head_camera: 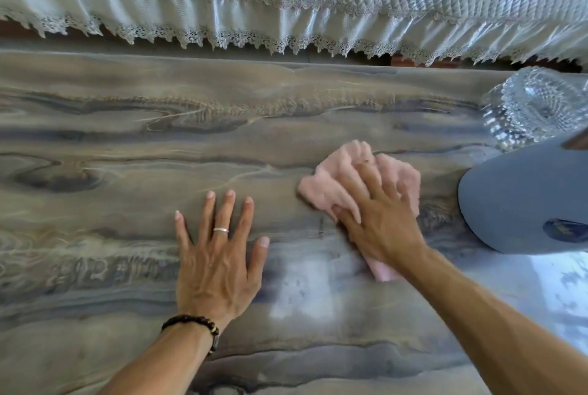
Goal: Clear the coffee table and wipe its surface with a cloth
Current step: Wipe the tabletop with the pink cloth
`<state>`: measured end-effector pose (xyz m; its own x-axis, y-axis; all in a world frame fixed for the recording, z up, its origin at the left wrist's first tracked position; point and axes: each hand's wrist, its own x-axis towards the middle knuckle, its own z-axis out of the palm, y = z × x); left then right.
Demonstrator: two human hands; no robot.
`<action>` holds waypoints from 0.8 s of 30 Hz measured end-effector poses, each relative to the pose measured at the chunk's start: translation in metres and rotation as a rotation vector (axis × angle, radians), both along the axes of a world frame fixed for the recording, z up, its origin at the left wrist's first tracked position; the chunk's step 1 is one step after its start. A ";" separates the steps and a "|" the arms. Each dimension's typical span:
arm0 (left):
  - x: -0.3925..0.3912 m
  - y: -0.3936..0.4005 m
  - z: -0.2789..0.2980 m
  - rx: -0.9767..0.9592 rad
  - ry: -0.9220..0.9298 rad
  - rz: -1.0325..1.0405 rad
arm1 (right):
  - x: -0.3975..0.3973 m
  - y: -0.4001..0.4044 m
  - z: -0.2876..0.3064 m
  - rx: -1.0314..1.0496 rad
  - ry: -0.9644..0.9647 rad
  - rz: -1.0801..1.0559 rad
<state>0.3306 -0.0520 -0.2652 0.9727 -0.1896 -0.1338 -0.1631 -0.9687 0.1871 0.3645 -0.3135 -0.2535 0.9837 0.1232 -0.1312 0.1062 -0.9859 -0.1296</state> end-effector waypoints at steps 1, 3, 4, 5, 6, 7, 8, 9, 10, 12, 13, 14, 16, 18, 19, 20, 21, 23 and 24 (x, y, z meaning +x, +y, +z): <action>0.001 0.000 -0.001 0.002 -0.003 -0.003 | 0.015 -0.005 0.002 0.043 0.007 -0.206; 0.001 0.000 -0.002 0.000 -0.009 -0.006 | 0.021 0.020 -0.001 0.051 0.037 -0.453; 0.001 0.001 -0.003 -0.007 -0.009 -0.008 | 0.009 0.041 -0.005 0.000 0.015 -0.433; 0.000 0.001 -0.003 -0.017 -0.007 -0.010 | -0.009 0.062 -0.008 -0.026 -0.009 -0.325; -0.001 0.002 -0.003 -0.026 -0.010 -0.012 | -0.033 0.075 -0.008 -0.046 0.003 -0.156; -0.002 0.004 -0.002 -0.029 -0.011 -0.017 | -0.058 0.078 -0.004 -0.052 0.030 0.035; -0.002 0.004 -0.002 -0.028 -0.010 -0.022 | -0.075 0.068 -0.001 -0.052 0.061 0.164; -0.002 0.005 -0.001 -0.026 -0.013 -0.026 | -0.080 0.051 0.003 -0.036 0.060 0.217; -0.002 0.004 0.000 -0.025 -0.016 -0.030 | -0.076 0.035 0.005 -0.021 0.042 0.175; -0.002 0.002 0.001 -0.020 -0.022 -0.031 | -0.050 0.023 0.008 0.052 0.025 -0.148; -0.002 0.002 0.001 -0.020 -0.024 -0.031 | -0.039 0.031 0.006 0.095 0.024 -0.320; -0.003 0.002 0.000 -0.022 -0.025 -0.031 | -0.036 0.048 0.001 0.101 0.011 -0.428; -0.003 0.003 -0.001 -0.027 -0.027 -0.034 | -0.052 0.079 -0.003 0.060 -0.014 -0.352; -0.002 0.006 -0.003 -0.030 -0.037 -0.044 | -0.088 0.084 -0.002 0.039 -0.039 -0.014; -0.002 0.006 -0.003 -0.035 -0.043 -0.046 | -0.100 0.068 0.001 -0.004 -0.038 0.146; -0.002 0.006 -0.002 -0.042 -0.048 -0.046 | -0.099 0.046 0.002 -0.056 -0.074 0.250; -0.001 0.006 -0.002 -0.045 -0.051 -0.044 | -0.090 0.025 0.001 -0.075 -0.088 0.237; -0.002 0.005 -0.002 -0.045 -0.058 -0.047 | -0.064 0.009 0.005 0.017 -0.045 -0.153; -0.003 0.006 -0.003 -0.041 -0.061 -0.051 | -0.059 0.019 0.002 0.053 0.006 -0.367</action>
<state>0.3277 -0.0460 -0.2683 0.9679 -0.2428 -0.0653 -0.2240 -0.9507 0.2146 0.3056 -0.2949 -0.2519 0.9628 -0.2311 -0.1399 -0.2544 -0.9500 -0.1811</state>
